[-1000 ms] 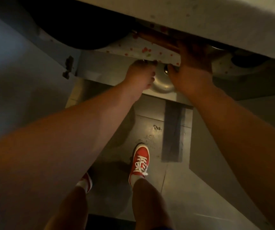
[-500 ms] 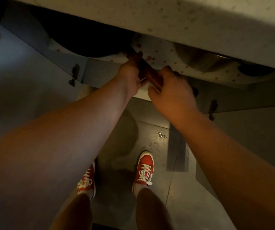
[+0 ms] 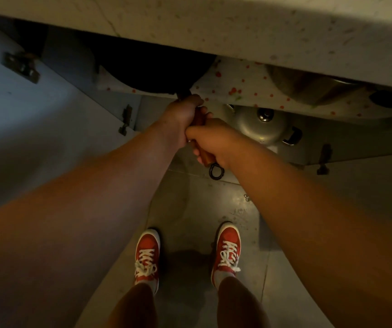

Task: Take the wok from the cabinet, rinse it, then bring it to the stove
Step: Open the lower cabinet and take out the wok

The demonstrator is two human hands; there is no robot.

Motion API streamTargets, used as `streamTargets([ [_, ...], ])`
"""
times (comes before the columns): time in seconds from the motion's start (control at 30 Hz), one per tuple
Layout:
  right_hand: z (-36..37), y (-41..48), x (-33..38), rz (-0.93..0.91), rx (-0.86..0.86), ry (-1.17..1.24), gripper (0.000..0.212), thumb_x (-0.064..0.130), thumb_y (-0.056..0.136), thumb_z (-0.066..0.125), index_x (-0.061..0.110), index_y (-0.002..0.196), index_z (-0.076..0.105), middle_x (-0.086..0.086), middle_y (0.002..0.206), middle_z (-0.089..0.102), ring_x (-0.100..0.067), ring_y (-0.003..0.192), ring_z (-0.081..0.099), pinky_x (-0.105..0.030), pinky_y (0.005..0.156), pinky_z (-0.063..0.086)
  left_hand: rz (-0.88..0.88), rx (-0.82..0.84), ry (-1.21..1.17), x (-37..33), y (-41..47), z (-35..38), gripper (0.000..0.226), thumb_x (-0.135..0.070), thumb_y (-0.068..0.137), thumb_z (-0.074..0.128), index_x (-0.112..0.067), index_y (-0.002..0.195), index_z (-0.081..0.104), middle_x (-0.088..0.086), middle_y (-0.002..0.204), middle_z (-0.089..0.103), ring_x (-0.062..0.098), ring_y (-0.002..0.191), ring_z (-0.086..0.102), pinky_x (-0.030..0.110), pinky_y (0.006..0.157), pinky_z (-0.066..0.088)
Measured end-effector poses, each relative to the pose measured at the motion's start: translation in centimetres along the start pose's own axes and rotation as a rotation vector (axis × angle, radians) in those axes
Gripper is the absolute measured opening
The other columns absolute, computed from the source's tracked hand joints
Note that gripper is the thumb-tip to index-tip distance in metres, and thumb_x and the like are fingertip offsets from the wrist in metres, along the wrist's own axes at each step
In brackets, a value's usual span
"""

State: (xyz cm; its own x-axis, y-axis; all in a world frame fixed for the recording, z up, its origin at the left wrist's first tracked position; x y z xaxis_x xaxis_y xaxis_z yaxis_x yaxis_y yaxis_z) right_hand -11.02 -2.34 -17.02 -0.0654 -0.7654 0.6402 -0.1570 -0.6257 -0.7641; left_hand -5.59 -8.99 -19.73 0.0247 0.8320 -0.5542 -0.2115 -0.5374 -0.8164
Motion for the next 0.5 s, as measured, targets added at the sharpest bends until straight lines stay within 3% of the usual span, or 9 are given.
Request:
streamTargets([
  [0.13,1.0,-0.7,-0.2,-0.059,-0.025,-0.043,0.017,0.006,0.083,0.057,0.019,0.089,0.048,-0.004,0.065,0.054,-0.012,0.046,0.052,-0.019,0.038,0.045,0.053,0.041,0.141,-0.1,-0.7,-1.1,0.019,-0.017,0.092,0.058,-0.013,0.074,0.062,-0.003,0.052,0.062,0.012,0.053,0.064,0.024,0.058,0.053],
  [0.23,1.8,-2.0,-0.7,-0.067,-0.03,-0.058,0.017,0.006,0.08,0.057,0.017,0.09,0.049,-0.006,0.065,0.055,-0.013,0.046,0.054,-0.022,0.04,0.046,0.067,0.083,0.155,0.5,-2.3,-1.6,0.026,-0.015,0.091,0.057,-0.013,0.065,0.06,-0.002,0.05,0.062,0.011,0.048,0.062,0.019,0.05,0.052],
  [0.37,3.0,-4.5,-1.9,-0.075,-0.049,-0.09,0.009,0.003,0.078,0.056,0.011,0.081,0.053,-0.006,0.056,0.054,-0.007,0.032,0.052,-0.022,0.038,0.045,0.065,0.067,0.173,1.9,-4.7,-2.6,0.029,-0.013,0.091,0.055,-0.012,0.062,0.057,0.002,0.055,0.06,0.011,0.049,0.061,0.019,0.049,0.05],
  [0.5,4.3,-7.8,-3.6,-0.07,-0.058,-0.146,0.009,0.007,0.076,0.055,0.012,0.068,0.056,-0.001,0.044,0.055,-0.014,0.035,0.055,-0.026,0.041,0.047,0.062,0.078,0.2,3.7,-7.7,-3.9,0.028,-0.011,0.091,0.055,-0.012,0.064,0.057,0.0,0.055,0.06,0.008,0.05,0.062,0.017,0.048,0.05],
])
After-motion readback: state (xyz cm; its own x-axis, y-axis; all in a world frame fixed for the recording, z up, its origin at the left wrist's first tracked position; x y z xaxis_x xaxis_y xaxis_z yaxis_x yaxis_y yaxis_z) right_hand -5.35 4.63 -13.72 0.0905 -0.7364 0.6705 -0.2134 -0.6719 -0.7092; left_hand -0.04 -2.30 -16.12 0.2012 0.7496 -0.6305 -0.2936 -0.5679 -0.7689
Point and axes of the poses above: each hand's wrist, its own y-axis towards the middle knuckle, its own z-axis out of the palm, x = y × z, the point moved 7 cm from there along y, towards the middle knuckle
